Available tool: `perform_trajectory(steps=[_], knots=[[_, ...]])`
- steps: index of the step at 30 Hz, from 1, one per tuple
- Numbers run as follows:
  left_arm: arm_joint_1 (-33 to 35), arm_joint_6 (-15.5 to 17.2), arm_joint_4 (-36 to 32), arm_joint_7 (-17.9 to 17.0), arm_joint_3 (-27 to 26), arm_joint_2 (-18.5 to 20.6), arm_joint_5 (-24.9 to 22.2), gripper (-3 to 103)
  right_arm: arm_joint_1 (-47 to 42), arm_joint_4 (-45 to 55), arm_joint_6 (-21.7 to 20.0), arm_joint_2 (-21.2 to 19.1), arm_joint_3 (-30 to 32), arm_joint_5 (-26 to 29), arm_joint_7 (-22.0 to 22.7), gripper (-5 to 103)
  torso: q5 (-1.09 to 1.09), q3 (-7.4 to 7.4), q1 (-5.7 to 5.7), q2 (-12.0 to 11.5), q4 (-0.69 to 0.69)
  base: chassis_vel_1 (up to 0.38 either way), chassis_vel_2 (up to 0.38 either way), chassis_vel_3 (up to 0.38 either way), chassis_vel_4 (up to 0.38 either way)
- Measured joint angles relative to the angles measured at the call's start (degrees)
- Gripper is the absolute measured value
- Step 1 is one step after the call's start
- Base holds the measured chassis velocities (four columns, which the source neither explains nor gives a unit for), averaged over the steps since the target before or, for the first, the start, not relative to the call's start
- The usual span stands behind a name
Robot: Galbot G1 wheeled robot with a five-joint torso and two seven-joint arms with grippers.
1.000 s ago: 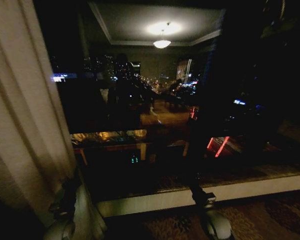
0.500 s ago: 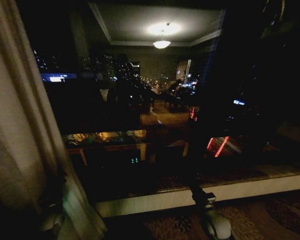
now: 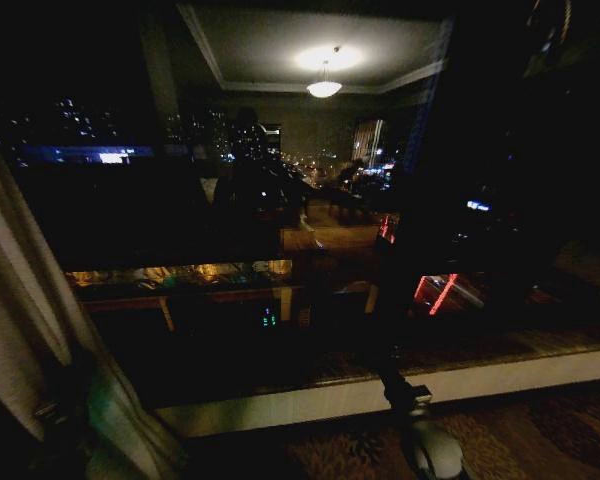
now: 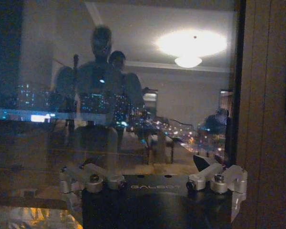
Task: Open the curtains by pulling them apart, changing their state from closed to fully open.
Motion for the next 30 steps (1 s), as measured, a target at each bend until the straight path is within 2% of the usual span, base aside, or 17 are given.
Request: perform_trajectory(steps=[7, 9, 11, 12, 15, 19, 22, 27, 30], knots=[[-1.79, 0.36, 4.72, -0.87, -6.41, 1.66, 0.25, 0, 0.0, 0.0, 0.0, 0.0, 0.0, 0.0, 0.0, 100, 0.01, 0.0, 0.0, -0.01, 0.0, 0.0, 0.0, 0.0, 0.0], [-2.63, 0.32, 7.21, -1.02, -8.16, 3.11, 0.25, 0, 0.0, 0.0, 0.0, 0.0, 0.0, 0.0, 0.0, 100, 0.0, 0.0, 0.0, -0.01, 0.01, 0.0, 0.0, 0.0, 0.0], [-4.2, -0.66, 12.48, -1.17, -9.86, 6.52, 0.24, 0, 0.0, 0.0, 0.0, 0.0, 0.0, 0.0, 0.0, 100, -0.03, 0.0, 0.0, -0.01, 0.01, 0.0, 0.0, 0.0, 0.0], [-4.2, -0.66, 12.48, -1.17, -9.86, 6.52, 0.24, 0, 0.0, 0.0, 0.0, 0.0, 0.0, 0.0, 0.0, 100, -0.03, 0.0, 0.0, -0.01, 0.01, 0.0, 0.0, 0.0, 0.0], [-5.99, -1.56, 17.89, -1.21, -11.03, 10.19, 0.17, 0, 0.0, 0.0, 0.0, 0.0, 0.0, 0.0, 0.0, 100, -0.05, 0.01, 0.01, -0.02, 0.02, 0.0, 0.0, 0.0, 0.0], [-6.3, -1.97, 19.2, -1.22, -11.17, 11.6, -0.02, 0, 0.0, 0.0, 0.0, 0.0, 0.0, 0.0, 0.0, 100, -0.04, 0.01, 0.0, -0.02, 0.03, 0.0, 0.0, 0.0, 0.0], [-6.22, -2.03, 18.59, -1.22, -10.88, 11.35, -0.05, 0, 0.0, 0.0, 0.0, 0.0, 0.0, 0.0, 0.0, 100, -0.02, 0.01, 0.0, -0.02, 0.03, 0.0, 0.0, 0.0, 0.0], [-5.01, -1.9, 14.78, -1.8, -9.51, 8.6, 0.43, 0, 0.0, 0.0, 0.0, 0.0, 0.0, 0.0, 0.0, 100, 0.02, 0.01, 0.01, -0.02, 0.0, 0.0, 0.0, 0.0, 0.0], [-1.73, -0.22, 9.28, -3.64, -8.46, 5.59, 1.16, -1, 0.0, 0.0, 0.0, 0.0, 0.0, 0.0, 0.0, 100, 0.04, 0.0, 0.01, -0.02, -0.01, 0.0, 0.0, 0.0, 0.0]])
